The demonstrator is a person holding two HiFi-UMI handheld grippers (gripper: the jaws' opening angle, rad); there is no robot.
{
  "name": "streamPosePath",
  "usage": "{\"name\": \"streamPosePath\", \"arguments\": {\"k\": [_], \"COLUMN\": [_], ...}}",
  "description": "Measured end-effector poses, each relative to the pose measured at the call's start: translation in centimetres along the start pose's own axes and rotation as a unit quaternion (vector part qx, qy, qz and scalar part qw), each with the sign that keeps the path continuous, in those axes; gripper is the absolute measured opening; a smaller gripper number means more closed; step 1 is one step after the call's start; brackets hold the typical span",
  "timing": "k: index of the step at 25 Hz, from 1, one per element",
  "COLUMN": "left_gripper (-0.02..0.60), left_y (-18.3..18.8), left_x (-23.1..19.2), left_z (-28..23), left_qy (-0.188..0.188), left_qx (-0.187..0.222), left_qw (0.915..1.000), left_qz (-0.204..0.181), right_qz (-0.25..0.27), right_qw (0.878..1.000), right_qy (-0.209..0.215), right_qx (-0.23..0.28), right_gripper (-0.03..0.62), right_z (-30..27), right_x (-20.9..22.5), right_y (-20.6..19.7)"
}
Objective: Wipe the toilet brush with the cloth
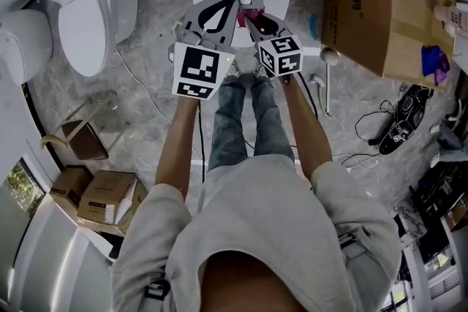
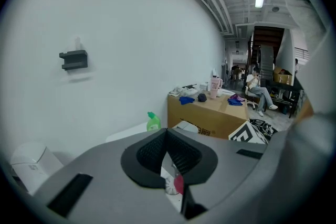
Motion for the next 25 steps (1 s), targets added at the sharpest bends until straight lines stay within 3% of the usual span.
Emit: {"name": "streamPosePath", "arguments": {"k": [14, 20, 25], "left_gripper": [0.018, 0.018, 0.018], "left_y": [-0.1, -0.2, -0.3], "left_x": [0.2, 0.1, 0.2], "left_z": [0.5, 0.5, 0.3], "left_qy": [-0.007, -0.006, -0.008], "left_qx": [0.007, 0.007, 0.003], "left_qw": [0.9999, 0.9999, 1.0000], "left_qz": [0.006, 0.007, 0.004], "right_qz": [-0.020, -0.019, -0.011], "right_qw": [0.995, 0.994, 0.996], "right_qy": [-0.019, -0.013, -0.022], "right_qx": [-0.100, -0.110, -0.080], "right_gripper": [0.100, 0.100, 0.100], "right_z": [-5.7, -6.0, -3.9], "right_x": [3.3, 3.8, 3.2], "right_y": [-4.4, -4.3, -3.8]}}
Point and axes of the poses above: the fingertips, and each gripper's own axes: z backward along the fingers, x to its right, y out of its top, the point moved 2 cm from there along z, backward along the fingers, and after that the axes turned 6 degrees about -x, right-handed, at the moved point
